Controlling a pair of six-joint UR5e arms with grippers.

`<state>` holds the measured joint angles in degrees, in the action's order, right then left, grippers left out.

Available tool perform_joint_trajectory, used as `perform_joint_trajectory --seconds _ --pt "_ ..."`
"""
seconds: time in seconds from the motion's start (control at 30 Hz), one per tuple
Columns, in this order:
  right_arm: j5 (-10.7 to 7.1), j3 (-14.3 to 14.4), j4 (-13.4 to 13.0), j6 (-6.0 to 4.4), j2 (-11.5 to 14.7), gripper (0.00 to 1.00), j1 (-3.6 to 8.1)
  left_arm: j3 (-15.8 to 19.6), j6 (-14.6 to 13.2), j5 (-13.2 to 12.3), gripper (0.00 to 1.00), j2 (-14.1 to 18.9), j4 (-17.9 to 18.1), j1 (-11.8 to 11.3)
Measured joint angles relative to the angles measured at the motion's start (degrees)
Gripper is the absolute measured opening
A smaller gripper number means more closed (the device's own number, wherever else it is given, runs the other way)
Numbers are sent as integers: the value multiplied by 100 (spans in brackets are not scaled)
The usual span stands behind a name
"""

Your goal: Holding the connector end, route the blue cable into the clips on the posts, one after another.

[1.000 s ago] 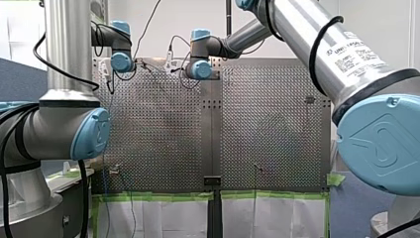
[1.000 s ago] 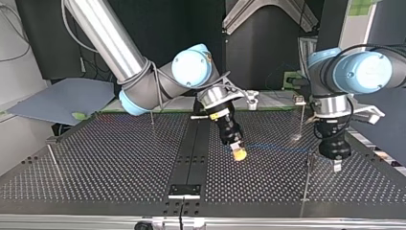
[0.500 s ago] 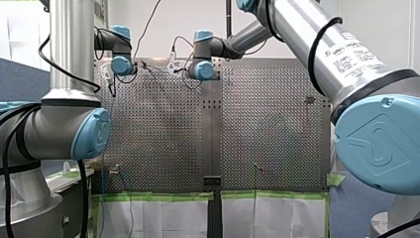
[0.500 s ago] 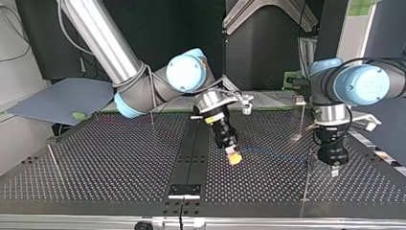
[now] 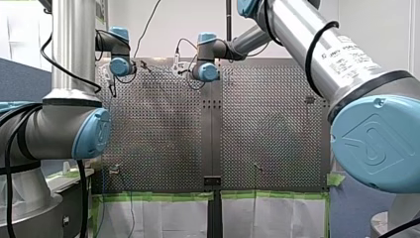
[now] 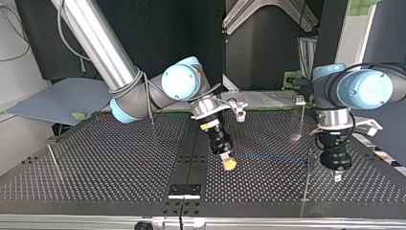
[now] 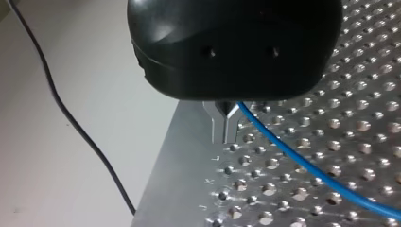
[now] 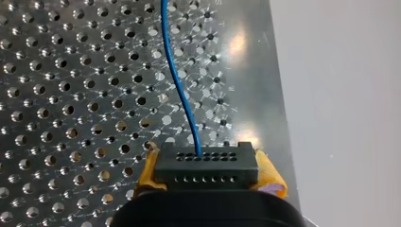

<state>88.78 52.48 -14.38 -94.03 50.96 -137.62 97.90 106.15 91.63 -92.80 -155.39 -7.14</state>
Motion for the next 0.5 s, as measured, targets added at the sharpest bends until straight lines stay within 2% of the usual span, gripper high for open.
perform_joint_trajectory --seconds 0.23,0.5 --pt "-43 -53 0 -13 -67 0 48 -181 106 -56 0 -111 -16 -9" --pt "-94 -193 18 -21 -182 0 94 -211 120 -72 0 -309 -37 -32"
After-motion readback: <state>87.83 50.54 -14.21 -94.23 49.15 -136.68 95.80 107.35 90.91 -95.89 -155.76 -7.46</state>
